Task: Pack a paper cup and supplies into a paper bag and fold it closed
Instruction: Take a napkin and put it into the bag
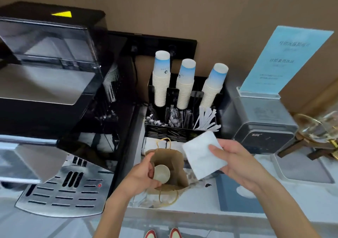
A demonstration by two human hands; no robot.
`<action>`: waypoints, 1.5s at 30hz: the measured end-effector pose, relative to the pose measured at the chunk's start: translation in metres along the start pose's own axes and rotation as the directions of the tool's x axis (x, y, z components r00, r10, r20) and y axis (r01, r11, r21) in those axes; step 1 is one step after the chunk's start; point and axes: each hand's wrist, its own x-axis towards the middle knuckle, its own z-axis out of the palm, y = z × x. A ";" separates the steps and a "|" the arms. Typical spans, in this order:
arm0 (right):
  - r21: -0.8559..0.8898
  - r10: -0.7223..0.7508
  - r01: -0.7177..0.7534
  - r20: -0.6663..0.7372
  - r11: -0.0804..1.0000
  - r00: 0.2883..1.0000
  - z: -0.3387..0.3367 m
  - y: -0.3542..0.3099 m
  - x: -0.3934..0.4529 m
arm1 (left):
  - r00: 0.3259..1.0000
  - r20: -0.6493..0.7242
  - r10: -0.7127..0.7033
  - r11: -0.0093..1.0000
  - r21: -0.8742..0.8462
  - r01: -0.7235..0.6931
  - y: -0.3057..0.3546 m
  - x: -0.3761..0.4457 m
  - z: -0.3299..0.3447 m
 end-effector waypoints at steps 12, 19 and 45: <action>-0.935 0.090 -0.130 -0.107 0.329 0.990 0.093 0.051 0.076 | 1.000 0.008 -0.021 0.999 0.040 0.021 -0.003 0.005 0.009; -0.938 0.097 -0.213 -0.194 0.273 0.976 0.094 0.069 0.109 | 1.000 0.009 -0.002 0.998 0.063 0.001 -0.001 0.005 0.015; -0.950 0.451 -0.305 -0.241 0.074 0.859 0.076 0.095 0.141 | 0.998 0.054 -0.029 0.988 0.151 0.020 0.009 0.013 0.037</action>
